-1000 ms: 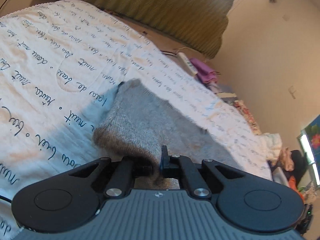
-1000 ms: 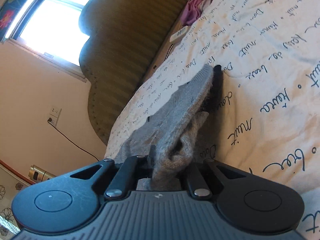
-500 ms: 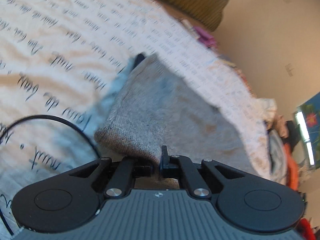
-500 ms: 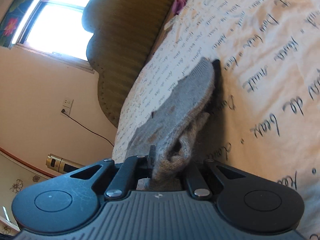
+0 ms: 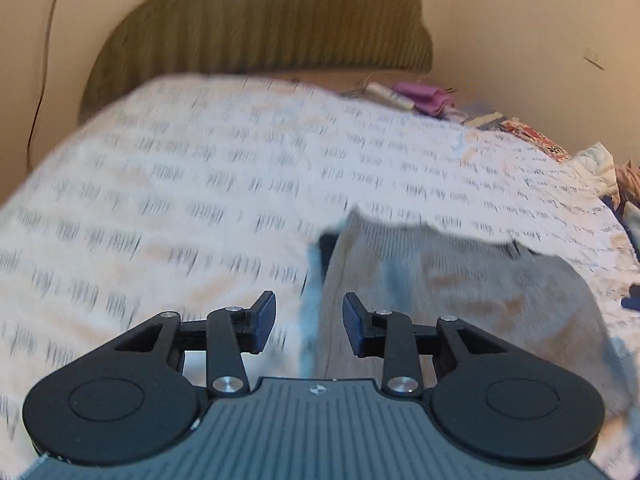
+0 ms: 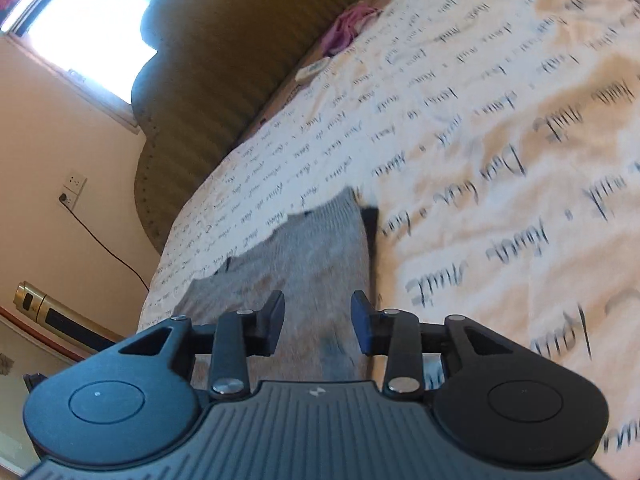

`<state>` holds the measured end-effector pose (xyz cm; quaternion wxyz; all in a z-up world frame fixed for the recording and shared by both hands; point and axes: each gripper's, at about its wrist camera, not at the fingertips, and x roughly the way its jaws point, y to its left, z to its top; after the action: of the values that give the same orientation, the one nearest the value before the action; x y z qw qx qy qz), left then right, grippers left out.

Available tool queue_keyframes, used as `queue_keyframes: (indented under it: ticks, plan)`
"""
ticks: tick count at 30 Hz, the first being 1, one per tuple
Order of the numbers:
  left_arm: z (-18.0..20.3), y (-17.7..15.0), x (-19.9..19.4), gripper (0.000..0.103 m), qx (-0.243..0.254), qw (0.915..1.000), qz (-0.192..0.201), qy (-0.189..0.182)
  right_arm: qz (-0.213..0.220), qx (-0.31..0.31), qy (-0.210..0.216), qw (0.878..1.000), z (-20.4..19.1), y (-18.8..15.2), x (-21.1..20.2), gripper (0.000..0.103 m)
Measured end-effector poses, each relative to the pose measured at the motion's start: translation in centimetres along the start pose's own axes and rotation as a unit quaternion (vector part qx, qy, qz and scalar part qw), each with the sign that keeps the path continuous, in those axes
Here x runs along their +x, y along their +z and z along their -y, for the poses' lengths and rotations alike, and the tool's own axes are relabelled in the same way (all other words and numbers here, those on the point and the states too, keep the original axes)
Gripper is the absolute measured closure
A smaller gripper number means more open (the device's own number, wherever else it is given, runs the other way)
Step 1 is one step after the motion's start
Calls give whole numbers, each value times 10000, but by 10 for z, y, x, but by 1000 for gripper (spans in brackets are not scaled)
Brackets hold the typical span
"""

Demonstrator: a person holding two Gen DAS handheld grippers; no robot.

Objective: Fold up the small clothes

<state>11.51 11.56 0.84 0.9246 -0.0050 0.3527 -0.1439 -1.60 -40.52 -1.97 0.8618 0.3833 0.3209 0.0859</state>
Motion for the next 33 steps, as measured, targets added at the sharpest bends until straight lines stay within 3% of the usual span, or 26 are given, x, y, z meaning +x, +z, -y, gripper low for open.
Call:
queue_keyframes:
  ticks: [7, 13, 16, 17, 19, 20, 21, 24, 27, 31, 33]
  plan:
    - [34, 51, 105, 59, 500, 9982, -336, -43, -492, -701, -429, 9954, -12, 63, 92, 66]
    - [45, 61, 161, 59, 801, 9942, -715, -107, -1040, -1078, -734, 9860, -14, 70, 141, 66]
    - [49, 59, 174, 62, 913, 9925, -793, -203, -1155, -1128, -646, 9848, -12, 67, 151, 67]
    - [51, 58, 176, 80, 946, 9920, -804, -224, -1159, -1133, -611, 9849, -11, 67, 153, 67]
    - [53, 57, 179, 99, 993, 9912, -826, -297, -1198, -1191, -404, 9848, -10, 66, 155, 73]
    - [54, 57, 178, 99, 1016, 9917, -755, -237, -1236, -1204, -335, 9844, -11, 66, 157, 93]
    - [54, 57, 177, 99, 1021, 9923, -678, -172, -1292, -1201, -313, 9838, -11, 66, 159, 98]
    - [51, 62, 163, 99, 929, 9949, -370, -133, -1071, -1194, -192, 9869, -15, 68, 150, 99]
    - [46, 71, 151, 99, 792, 9968, -82, -70, -562, -961, 87, 9937, -15, 78, 129, 99]
    - [41, 62, 182, 99, 748, 9952, -558, 282, -579, -808, -342, 9945, 3, 78, 140, 100]
    - [43, 54, 189, 99, 789, 9944, -564, 421, -672, -829, -540, 9928, 9, 71, 150, 100]
